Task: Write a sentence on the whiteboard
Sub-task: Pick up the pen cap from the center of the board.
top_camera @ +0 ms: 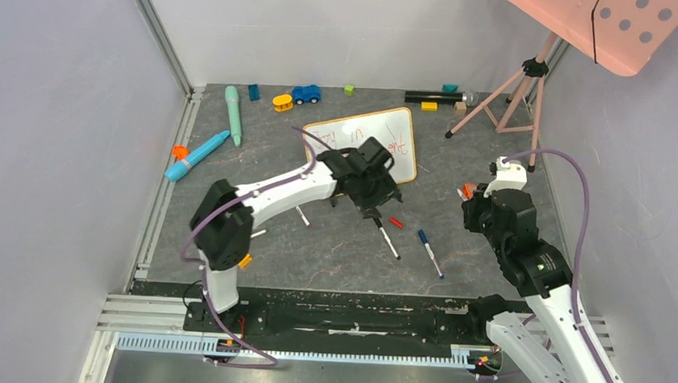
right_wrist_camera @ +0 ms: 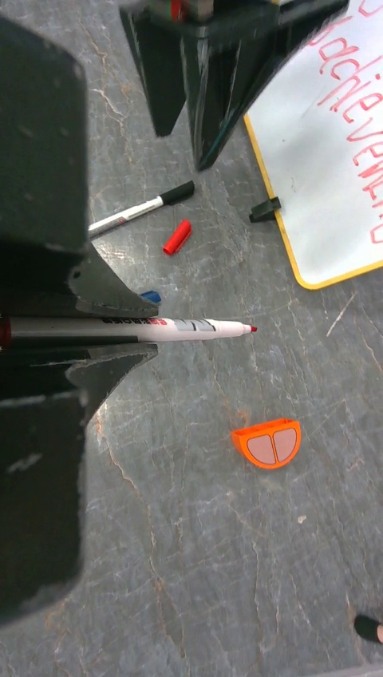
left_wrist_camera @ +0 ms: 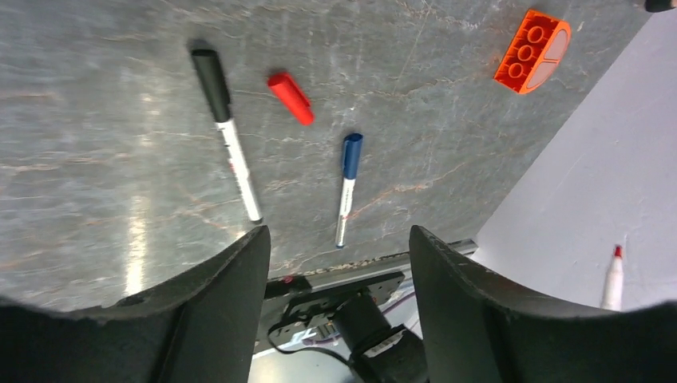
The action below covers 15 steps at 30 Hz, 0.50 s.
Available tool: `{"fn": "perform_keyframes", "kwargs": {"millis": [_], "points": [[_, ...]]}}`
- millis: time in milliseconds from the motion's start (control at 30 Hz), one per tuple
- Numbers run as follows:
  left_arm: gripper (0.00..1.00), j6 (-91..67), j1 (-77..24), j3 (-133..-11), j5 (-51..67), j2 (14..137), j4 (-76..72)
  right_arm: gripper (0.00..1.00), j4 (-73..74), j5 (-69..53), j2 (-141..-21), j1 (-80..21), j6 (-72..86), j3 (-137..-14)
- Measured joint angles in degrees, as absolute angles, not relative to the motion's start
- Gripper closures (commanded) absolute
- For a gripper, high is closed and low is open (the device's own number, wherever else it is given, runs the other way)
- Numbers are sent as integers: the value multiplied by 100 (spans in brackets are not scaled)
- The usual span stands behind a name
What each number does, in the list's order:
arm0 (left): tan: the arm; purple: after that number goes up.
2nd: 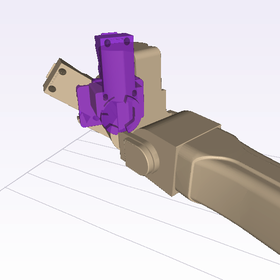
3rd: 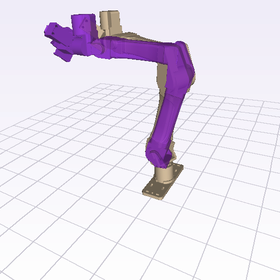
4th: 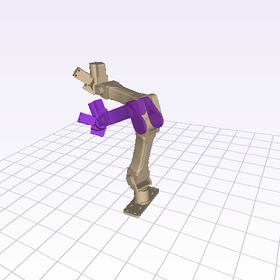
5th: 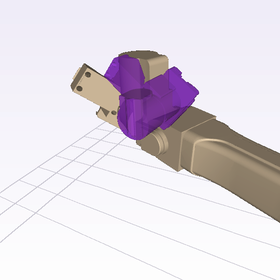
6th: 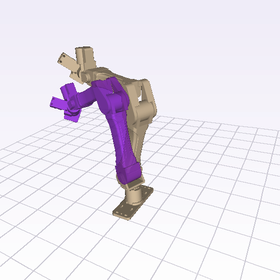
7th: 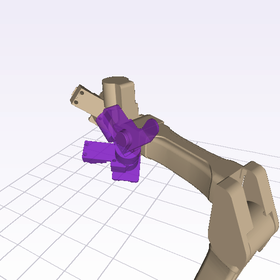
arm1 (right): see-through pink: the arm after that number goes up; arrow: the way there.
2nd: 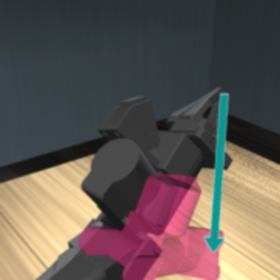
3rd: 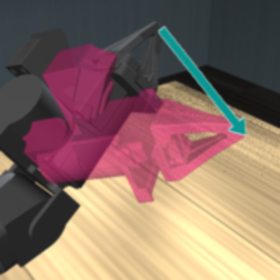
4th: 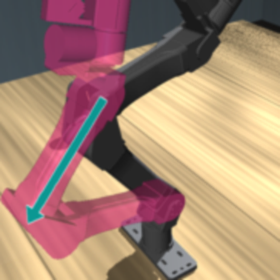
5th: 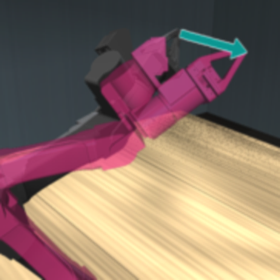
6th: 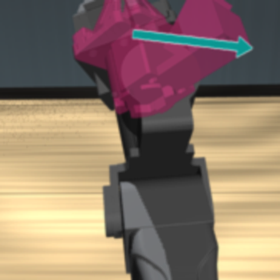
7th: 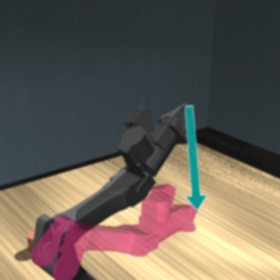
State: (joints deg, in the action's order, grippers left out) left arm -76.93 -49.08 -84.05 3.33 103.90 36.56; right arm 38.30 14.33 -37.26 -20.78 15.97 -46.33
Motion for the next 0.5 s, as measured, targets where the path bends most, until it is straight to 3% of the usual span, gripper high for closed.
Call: {"fn": "perform_keyframes", "kwargs": {"millis": [267,500], "points": [[39,-8291,-5269,-9839,43,11979,4578,100,4016,1802,-3680,-2075,1612,-4633],[41,-8687,-5306,-9948,-510,12180,5098,100,4021,1868,-3680,-2078,1590,-4633]]}}
